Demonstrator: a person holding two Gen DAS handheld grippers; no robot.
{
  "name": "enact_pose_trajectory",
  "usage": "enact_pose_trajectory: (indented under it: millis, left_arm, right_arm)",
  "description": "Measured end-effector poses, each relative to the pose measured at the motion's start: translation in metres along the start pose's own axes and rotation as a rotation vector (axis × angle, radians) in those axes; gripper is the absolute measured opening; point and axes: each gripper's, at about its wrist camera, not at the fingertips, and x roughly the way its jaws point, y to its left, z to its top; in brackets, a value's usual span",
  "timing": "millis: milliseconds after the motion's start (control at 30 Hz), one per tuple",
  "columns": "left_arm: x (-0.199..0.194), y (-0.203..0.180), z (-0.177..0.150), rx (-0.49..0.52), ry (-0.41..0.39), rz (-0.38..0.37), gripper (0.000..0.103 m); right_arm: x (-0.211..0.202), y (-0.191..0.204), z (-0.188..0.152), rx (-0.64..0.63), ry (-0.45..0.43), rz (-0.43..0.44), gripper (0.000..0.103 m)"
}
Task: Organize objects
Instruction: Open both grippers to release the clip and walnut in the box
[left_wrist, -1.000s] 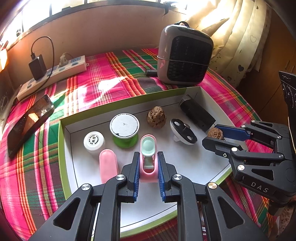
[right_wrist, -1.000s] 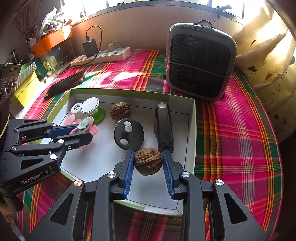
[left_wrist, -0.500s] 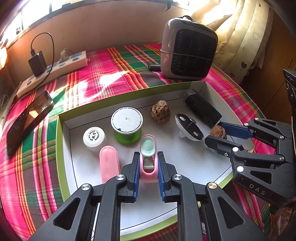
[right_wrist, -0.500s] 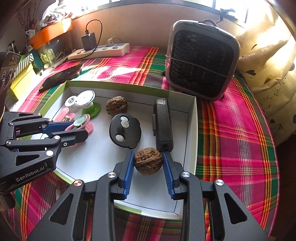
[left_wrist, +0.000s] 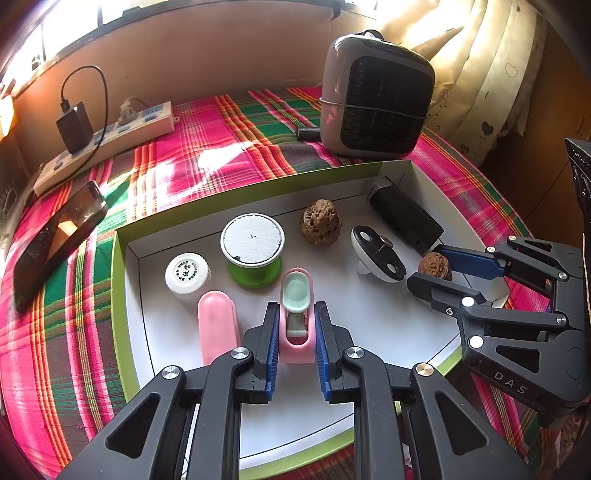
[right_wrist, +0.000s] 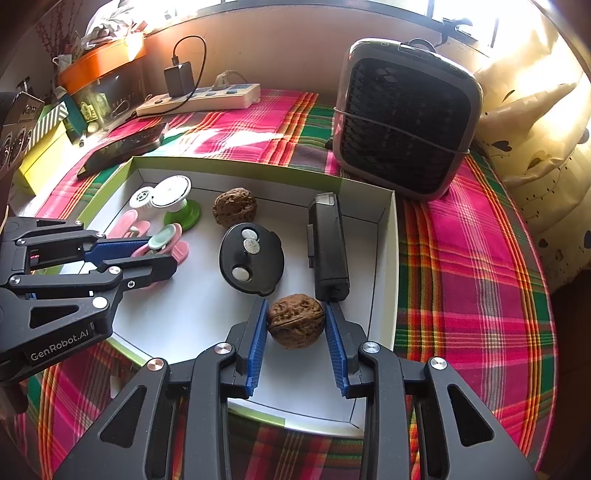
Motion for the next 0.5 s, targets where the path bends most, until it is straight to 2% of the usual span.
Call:
enact_pose_trajectory:
  millis: [400,500]
  left_arm:
    - [-0.0002,-0.0066,-0.003,0.022,-0.004,0.006,0.032]
    - [-0.0006,-0.007,-0.0036,0.016,-0.003,0.003,0.033]
  right_arm:
    - [-0.0006,0.0012,-0.0008,0.014,0.0,0.001,0.032]
    - [-0.0032,0.0019,-0.0008,0.019,-0.007,0.003,0.037]
